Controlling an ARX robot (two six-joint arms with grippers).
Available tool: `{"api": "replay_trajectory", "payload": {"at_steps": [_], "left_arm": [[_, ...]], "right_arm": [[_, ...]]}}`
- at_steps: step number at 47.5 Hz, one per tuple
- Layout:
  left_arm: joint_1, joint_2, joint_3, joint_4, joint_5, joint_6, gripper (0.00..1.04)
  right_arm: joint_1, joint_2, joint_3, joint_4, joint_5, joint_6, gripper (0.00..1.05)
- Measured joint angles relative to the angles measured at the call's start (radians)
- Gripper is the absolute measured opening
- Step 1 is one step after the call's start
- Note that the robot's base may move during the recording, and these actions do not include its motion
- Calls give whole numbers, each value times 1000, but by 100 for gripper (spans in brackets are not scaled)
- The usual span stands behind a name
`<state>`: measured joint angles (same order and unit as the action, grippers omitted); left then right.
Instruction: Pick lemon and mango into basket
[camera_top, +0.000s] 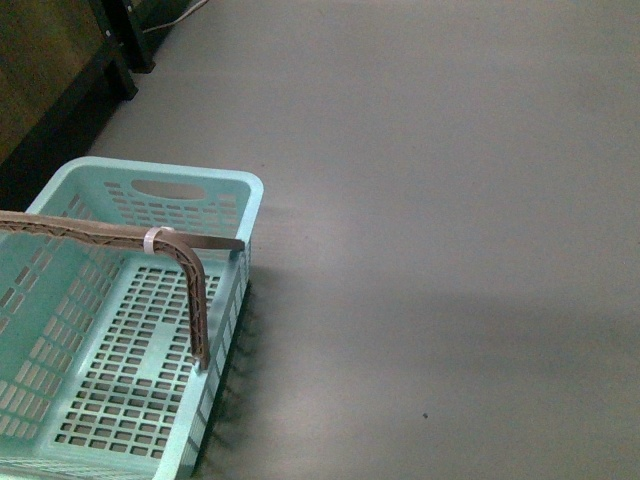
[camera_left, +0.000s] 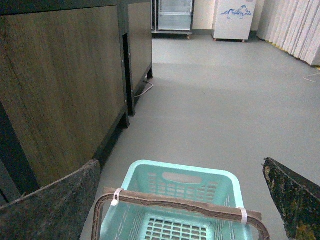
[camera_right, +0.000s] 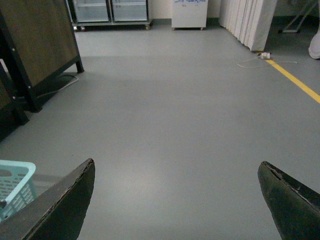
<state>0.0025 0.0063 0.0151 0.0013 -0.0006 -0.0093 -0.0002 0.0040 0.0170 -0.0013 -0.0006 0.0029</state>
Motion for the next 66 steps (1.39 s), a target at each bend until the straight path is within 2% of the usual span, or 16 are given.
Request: {"api": "replay_trajectory", "payload": {"at_steps": [23,24,27,29,32,36,42,49,57,66], "left_arm": [[0,0,0,0,0,0,98],[0,11,6,-24,9,-19,98],[-24,155,104,-245,29,-159,98],[-37,254,135,-262,50,-256,98],[-15,377,162,-201,101,-382,98],[60,592,205,-42,160,-590,98],[91,955,252,209,144,-832,98],[47,1364,331,426,90,-1007,98],[-32,1718,469,496,28,-1126,98],[-86,1889,595,496,3,-1186,98]], "right_arm": [[0,0,0,0,0,0,96],[0,0,0,0,0,0,96],[0,0,0,0,0,0,96],[0,0,0,0,0,0,96],[0,0,0,0,0,0,96],[0,0,0,0,0,0,96],[0,0,0,0,0,0,96],[0,0,0,0,0,0,96],[0,0,0,0,0,0,96],[0,0,0,0,0,0,96]]}}
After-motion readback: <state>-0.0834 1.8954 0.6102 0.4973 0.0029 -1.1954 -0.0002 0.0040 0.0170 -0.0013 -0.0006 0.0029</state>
